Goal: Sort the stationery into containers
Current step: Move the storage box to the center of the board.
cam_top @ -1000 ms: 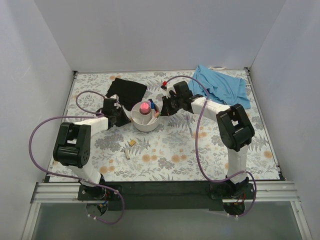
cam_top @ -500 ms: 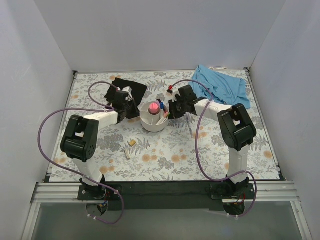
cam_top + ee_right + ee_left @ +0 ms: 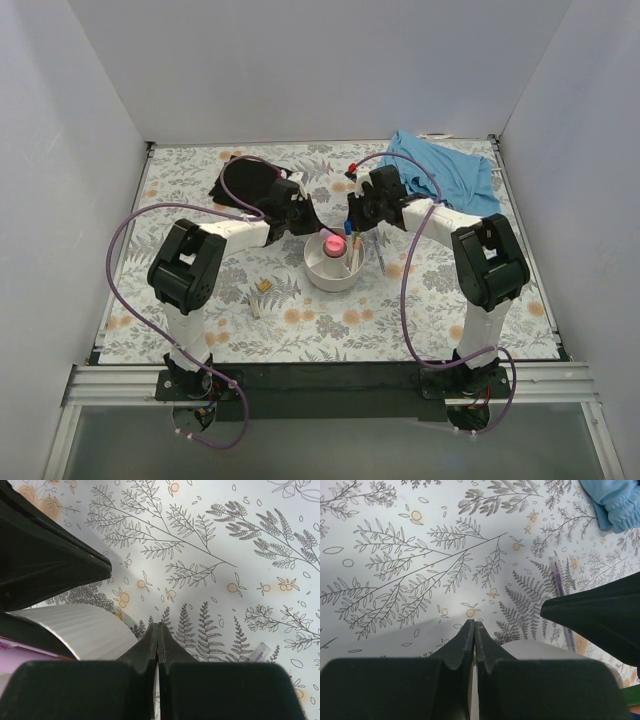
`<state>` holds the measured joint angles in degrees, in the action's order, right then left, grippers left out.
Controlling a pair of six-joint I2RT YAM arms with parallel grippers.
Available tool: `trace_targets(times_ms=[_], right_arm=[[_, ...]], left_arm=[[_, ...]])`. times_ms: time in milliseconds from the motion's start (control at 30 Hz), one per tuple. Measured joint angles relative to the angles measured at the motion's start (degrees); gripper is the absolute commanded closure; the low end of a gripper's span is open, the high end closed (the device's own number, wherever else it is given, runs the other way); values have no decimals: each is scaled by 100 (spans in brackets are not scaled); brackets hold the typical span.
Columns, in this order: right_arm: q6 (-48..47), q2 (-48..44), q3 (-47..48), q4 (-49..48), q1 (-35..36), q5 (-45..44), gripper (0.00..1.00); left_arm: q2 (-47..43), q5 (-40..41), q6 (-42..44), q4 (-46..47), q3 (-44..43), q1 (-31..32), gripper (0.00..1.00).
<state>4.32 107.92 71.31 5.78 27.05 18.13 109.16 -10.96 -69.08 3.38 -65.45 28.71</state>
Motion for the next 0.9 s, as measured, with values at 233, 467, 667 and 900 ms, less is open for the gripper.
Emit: trace_targets(times_ms=[233, 467, 667, 900], right_arm=[[-11, -70, -177, -76, -39, -118, 94], [24, -409, -249, -63, -457, -647, 71], [-52, -1088, -409, 107, -951, -785, 77], [-511, -2155, -1733, 472, -549, 286, 80]], left_arm=[[-31, 415, 42, 11, -26, 26, 60], [-772, 1355, 455, -74, 136, -70, 24], [-1814, 1908, 896, -164, 402, -260, 37], [-2723, 1602, 1211, -1255, 776, -772, 37]])
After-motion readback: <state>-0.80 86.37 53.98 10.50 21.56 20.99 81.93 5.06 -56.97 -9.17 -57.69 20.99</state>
